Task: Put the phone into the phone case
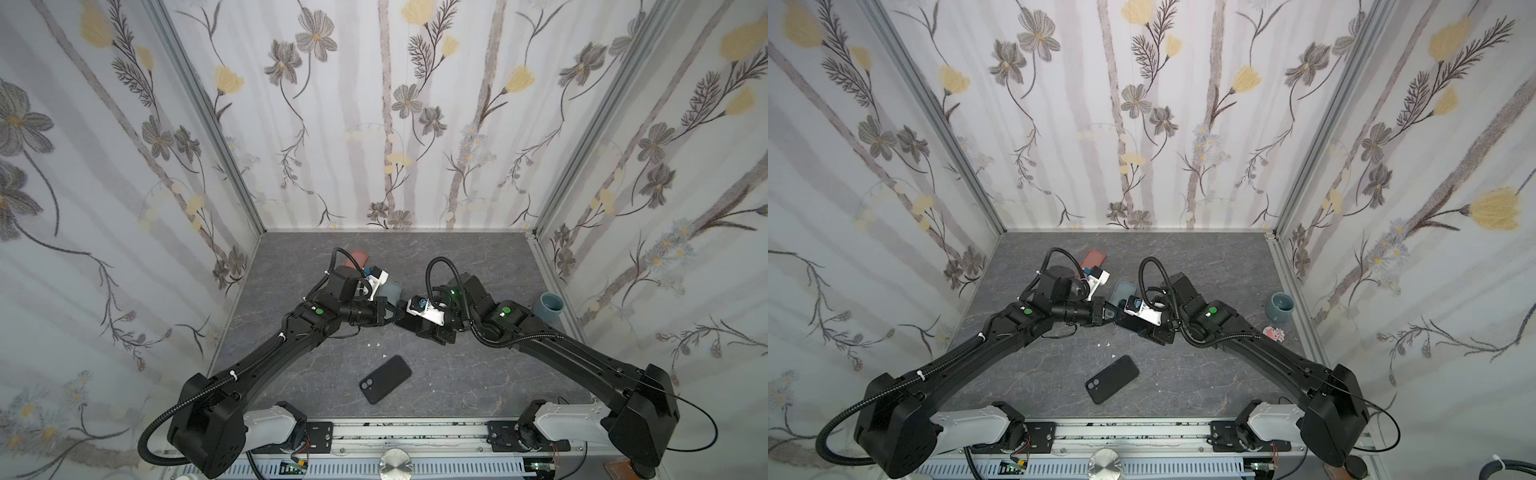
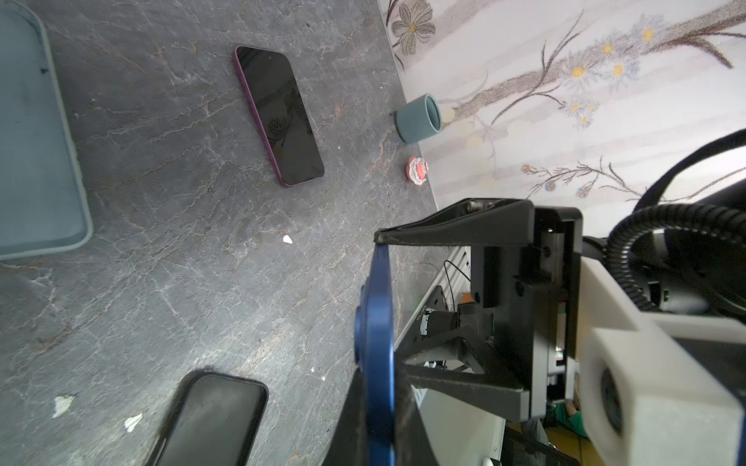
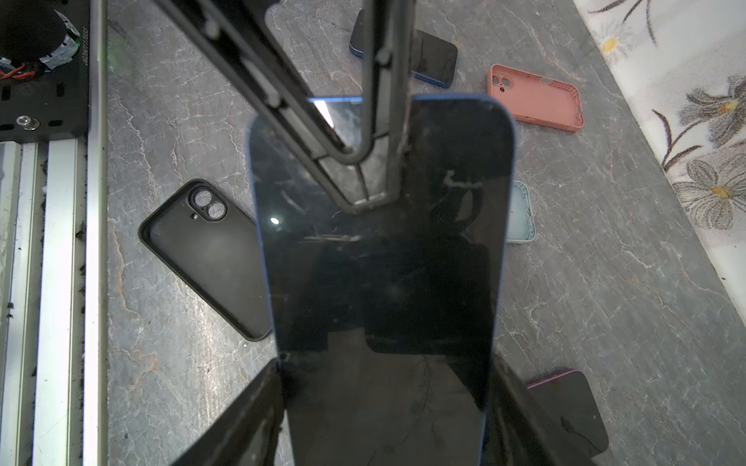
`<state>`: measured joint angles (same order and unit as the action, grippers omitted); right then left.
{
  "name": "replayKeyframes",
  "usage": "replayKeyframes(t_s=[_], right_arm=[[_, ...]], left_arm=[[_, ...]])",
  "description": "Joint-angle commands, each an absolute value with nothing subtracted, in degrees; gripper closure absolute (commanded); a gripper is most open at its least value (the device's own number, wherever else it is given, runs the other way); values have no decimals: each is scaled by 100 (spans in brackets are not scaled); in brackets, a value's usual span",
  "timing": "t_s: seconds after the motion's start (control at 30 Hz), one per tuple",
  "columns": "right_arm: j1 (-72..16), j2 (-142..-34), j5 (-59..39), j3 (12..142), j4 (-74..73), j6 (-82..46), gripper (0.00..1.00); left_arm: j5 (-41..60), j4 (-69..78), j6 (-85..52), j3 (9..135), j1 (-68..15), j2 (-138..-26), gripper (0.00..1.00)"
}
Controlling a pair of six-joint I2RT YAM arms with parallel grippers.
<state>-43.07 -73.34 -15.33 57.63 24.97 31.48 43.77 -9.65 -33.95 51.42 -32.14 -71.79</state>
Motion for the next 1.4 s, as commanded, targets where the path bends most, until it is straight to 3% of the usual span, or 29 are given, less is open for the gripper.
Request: replayKeyframes(t_s=[0.0, 0.1, 0.4, 0.57, 0.83, 1.0, 1.07, 1.23, 1.27, 1.37], right_arm=[[-4333, -7366, -1428, 5835, 2191, 3067, 41], [-4342, -7366, -1338, 5879, 2121, 3014, 35], [-4346, -6933, -1019, 6077, 1603, 2420, 0], [-4342, -6455, -1125, 6093, 1173, 1925, 0], [-4308, -5550, -116, 6246, 387, 74, 0], [-3998, -5243, -556, 6601, 229, -1022, 0], [-3861, -5237, -1013, 6777, 189, -1363, 3], [-3440, -5431, -2156, 7265, 124, -2149, 24], [-3360, -5499, -2427, 7369, 110, -2295, 30], [-3137, -5752, -3102, 7652, 86, -2662, 61]], left_arm=[[4353, -938, -3278, 5159, -3207, -7174, 100], [4219, -726, -3394, 5090, -3202, -7055, 100], [3612, -110, -3636, 5193, -3174, -6494, 100], [3429, 210, -3669, 5329, -3155, -6328, 100], [2945, 1104, -3729, 5333, -3108, -5750, 100], [2386, 1807, -3725, 5127, -3085, -5213, 100], [2405, 2125, -3735, 5073, -3069, -5089, 100], [2796, 2792, -3867, 5115, -3059, -5042, 100], [2890, 3002, -3944, 5082, -3059, -5043, 100], [3204, 3631, -4206, 4976, -3061, -5061, 100]])
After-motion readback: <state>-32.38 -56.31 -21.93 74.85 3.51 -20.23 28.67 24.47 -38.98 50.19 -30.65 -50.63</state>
